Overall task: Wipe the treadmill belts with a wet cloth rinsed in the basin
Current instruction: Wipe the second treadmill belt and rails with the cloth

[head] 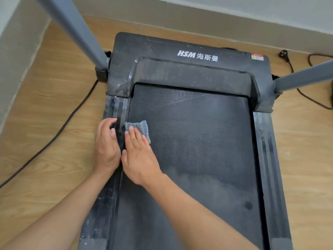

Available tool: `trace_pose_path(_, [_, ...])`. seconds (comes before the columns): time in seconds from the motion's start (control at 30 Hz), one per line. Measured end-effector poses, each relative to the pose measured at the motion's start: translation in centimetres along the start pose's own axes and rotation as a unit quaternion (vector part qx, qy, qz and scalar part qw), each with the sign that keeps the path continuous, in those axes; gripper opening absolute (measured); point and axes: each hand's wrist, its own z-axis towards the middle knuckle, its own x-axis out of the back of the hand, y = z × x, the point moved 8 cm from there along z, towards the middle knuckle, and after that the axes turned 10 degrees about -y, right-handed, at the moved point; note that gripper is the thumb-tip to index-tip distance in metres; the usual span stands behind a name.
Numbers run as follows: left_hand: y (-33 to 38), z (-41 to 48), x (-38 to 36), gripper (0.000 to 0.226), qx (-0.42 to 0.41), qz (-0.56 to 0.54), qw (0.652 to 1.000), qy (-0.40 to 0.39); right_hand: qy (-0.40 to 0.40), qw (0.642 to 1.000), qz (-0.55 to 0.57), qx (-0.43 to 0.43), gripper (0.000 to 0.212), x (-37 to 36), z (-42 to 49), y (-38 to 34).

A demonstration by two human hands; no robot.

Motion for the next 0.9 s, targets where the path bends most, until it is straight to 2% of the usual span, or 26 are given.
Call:
trace_pose_path(0.1, [0.0,0.0,-0.1,0.037,-0.008,0.000,1.000,-0.006,0.013,0.999,-0.043,0.001,0.063,0.7,-1.4,3.2])
trace_pose_path(0.17, [0.4,0.1,-0.6,0.035,-0.037,0.019,0.999,-0.030,0.022,0.998,-0.053,-0.029,0.072,2.0,-3.6,7.1])
trace_pose_path(0.3, [1.0,-0.2,-1.7,0.037,-0.073,0.075,0.991,-0.078,0.051,0.980,-0.068,-0.182,0.082,4.9,-11.6,19.4])
trace_pose_path(0.4, [1.3,-0.3,-1.8,0.038,-0.076,0.073,0.991,-0.079,0.054,0.955,0.011,-0.293,0.084,7.0,-19.3,27.6])
trace_pose_path(0.47, [1.3,-0.3,-1.8,0.037,-0.074,0.070,0.992,-0.074,0.069,0.943,0.097,-0.312,0.078,7.7,-21.6,28.9])
trace_pose_path(0.57, [0.7,-0.1,-1.5,0.036,-0.053,0.040,0.996,-0.057,0.126,0.924,0.165,-0.321,0.064,7.5,-20.3,27.4])
trace_pose_path(0.67, [0.7,-0.1,-1.0,0.034,-0.032,0.000,0.999,-0.041,0.142,0.950,0.143,-0.240,0.060,6.2,-14.5,20.6])
trace_pose_path(0.8, [0.8,-0.1,-0.2,0.033,-0.032,-0.043,0.998,-0.019,0.041,0.996,0.065,-0.046,0.071,1.2,-5.5,5.7])
trace_pose_path(0.9, [-0.4,-0.1,0.5,0.036,-0.004,-0.068,0.998,0.011,-0.042,0.998,-0.038,0.014,0.076,-1.9,-2.1,-1.5])
